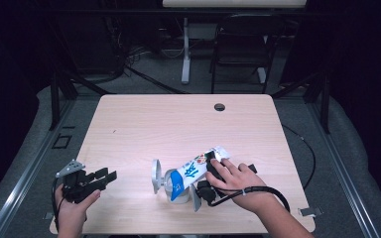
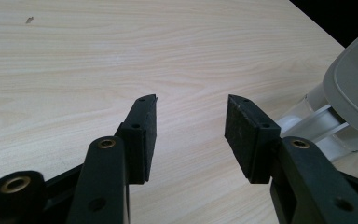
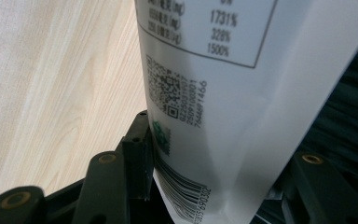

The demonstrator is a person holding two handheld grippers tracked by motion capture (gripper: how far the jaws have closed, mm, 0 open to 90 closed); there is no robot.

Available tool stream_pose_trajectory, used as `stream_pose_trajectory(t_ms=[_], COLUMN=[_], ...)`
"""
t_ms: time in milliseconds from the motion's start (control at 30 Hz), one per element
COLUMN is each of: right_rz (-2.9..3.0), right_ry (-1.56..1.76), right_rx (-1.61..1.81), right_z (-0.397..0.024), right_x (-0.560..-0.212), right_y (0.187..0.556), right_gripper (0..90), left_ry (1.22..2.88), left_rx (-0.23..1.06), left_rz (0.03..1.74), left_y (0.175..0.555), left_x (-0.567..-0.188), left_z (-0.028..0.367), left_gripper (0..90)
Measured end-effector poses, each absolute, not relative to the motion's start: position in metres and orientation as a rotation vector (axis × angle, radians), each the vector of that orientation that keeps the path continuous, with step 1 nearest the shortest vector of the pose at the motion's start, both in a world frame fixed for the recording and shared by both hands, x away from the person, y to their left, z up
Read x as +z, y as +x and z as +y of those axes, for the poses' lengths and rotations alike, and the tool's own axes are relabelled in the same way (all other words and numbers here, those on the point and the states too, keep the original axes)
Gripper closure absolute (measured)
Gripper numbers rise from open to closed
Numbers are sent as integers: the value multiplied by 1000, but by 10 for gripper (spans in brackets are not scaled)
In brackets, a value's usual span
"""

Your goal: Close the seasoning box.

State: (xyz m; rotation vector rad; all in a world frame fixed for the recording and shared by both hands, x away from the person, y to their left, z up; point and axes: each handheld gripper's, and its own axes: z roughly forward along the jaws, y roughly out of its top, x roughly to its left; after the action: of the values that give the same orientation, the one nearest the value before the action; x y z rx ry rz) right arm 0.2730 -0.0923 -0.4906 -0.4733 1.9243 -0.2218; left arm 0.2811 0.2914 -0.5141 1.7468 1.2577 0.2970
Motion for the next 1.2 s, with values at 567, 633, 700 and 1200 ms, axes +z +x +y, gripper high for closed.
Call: stream_pose_trajectory(t_ms=[567,633,700,1200], right_rz=[1922,1922,1920,1917], right_ry=[-477,-478,-477,-481], right_rx=[-228,-227,-233,-239], right_z=[-92,-92,-92,-92], right_x=[-490,-490,-490,-489], right_y=[272,272,272,271], right_gripper=[500,502,502,506], left_ry=[1748,1746,1749,1746], left_rx=[294,296,293,294], left_rz=[1258,1258,1258,1261], left_y=[281,281,281,281], left_x=[-514,-514,-514,-514], left_z=[292,292,292,292], left_gripper=[539,540,539,540])
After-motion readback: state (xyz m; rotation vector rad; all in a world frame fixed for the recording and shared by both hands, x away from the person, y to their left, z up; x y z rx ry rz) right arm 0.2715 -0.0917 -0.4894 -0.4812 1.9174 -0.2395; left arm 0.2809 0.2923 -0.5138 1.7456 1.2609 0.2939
